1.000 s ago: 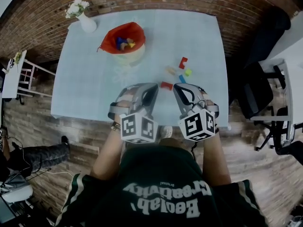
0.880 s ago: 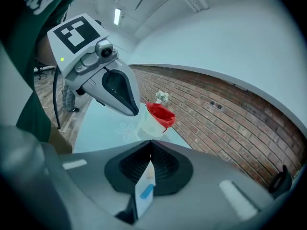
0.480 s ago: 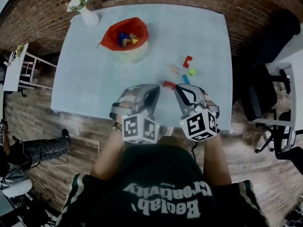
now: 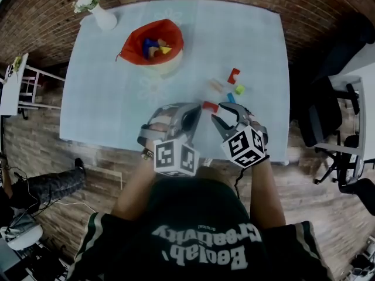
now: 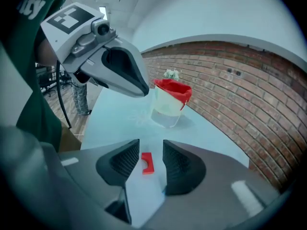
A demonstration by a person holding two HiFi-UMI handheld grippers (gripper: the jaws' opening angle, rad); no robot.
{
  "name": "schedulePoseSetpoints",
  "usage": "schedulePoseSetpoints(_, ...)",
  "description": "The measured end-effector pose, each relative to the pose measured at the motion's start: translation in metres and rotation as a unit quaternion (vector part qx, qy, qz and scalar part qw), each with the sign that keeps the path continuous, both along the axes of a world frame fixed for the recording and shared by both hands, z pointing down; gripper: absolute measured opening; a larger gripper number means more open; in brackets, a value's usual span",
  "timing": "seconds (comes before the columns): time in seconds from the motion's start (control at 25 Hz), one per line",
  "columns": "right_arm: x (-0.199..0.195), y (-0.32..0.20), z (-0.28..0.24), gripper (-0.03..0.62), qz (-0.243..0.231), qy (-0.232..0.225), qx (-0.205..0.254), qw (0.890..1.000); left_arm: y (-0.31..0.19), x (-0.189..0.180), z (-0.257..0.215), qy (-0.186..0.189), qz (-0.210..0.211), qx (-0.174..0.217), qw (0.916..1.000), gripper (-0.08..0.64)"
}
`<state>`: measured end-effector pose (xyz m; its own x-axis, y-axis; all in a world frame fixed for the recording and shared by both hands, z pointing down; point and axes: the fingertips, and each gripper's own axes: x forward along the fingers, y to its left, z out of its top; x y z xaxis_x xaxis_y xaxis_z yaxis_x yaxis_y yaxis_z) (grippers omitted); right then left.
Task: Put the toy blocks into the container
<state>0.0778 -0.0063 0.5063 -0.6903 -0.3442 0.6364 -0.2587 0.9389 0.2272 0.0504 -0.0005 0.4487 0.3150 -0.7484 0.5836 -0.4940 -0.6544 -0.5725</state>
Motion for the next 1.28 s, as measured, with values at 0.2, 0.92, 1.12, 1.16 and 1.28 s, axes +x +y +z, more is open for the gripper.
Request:
schedulePoseSetpoints(0.2,-0.003,-0.007,0.036,0.176,-0.004,0.027,-0.034,0.999,-0.008,0.001,0.014,0.005,0.008,-0.016,0.9998,0.005)
schedulePoseSetpoints(0.92,-0.011,-0.027,0.123,0.193,0.005,0.078,-0.108,0.991,-0.027,-0.009,0.042,0.007,0.015,-0.049,0.9987,0.005)
schedulePoseSetpoints(1.12,-0.014,-0.029,0.139,0.195,0.008,0.086,-0.115,0.990,-0.031,-0.016,0.046,0.007,0.009,-0.054,0.9985,0.005)
schedulePoseSetpoints(1.16,-0.013,-0.030,0.142,0.196,0.010,0.089,-0.114,0.989,-0.031,-0.018,0.047,0.006,0.008,-0.054,0.9985,0.005)
schedulePoseSetpoints(1.28,-0.011,-0.030,0.150,0.171,0.010,0.106,-0.110,0.988,-0.033,-0.025,0.049,0.004,0.005,-0.052,0.9986,0.005)
